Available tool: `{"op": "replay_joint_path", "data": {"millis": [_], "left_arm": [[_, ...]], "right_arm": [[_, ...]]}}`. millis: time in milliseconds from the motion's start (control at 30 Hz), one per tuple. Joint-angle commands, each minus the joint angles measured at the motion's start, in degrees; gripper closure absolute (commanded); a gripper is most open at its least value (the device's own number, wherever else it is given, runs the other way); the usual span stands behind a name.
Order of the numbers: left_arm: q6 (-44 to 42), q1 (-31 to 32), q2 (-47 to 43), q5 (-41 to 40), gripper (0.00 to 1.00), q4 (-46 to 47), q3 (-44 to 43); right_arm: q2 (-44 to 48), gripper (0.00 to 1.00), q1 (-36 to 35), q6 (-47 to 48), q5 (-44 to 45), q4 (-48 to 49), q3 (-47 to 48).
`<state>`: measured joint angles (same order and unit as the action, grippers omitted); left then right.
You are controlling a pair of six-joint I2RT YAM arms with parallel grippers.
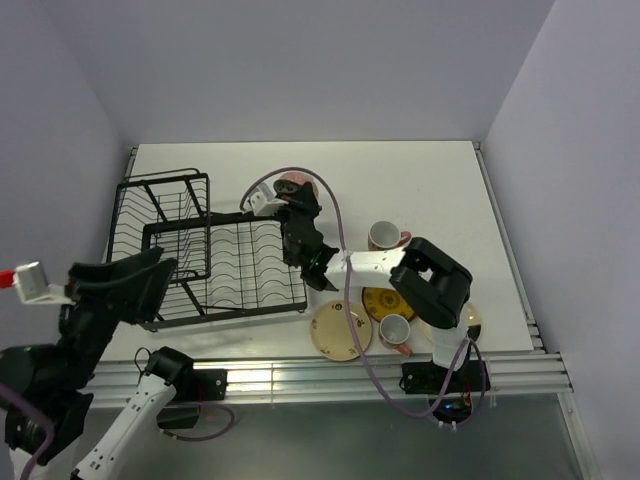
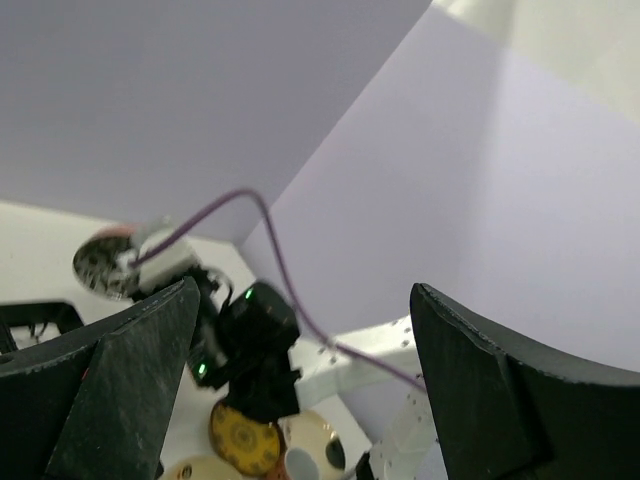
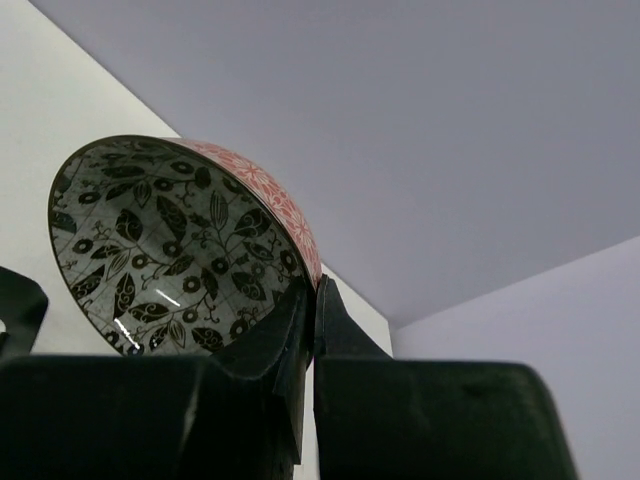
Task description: Load the mixed dishes into the dish rack
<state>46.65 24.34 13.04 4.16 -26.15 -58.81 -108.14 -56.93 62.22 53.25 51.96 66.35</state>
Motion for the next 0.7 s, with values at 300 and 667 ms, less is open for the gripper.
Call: {"op": "replay_joint_path", "data": {"millis": [300,667], "left_arm": [[-3.3,-0.3,-2.0,-3.9,0.07,2.4,-3.1],[-2.8,-0.3,-4.7,-3.8,0.06,2.7,-1.4]], "right_arm": [[-4.3,1.0,-6.9,10.8,-9.2,26.9,-4.9],[-8.3,1.0,-8.6,11.3,-14.2,29.4,-8.7]]}}
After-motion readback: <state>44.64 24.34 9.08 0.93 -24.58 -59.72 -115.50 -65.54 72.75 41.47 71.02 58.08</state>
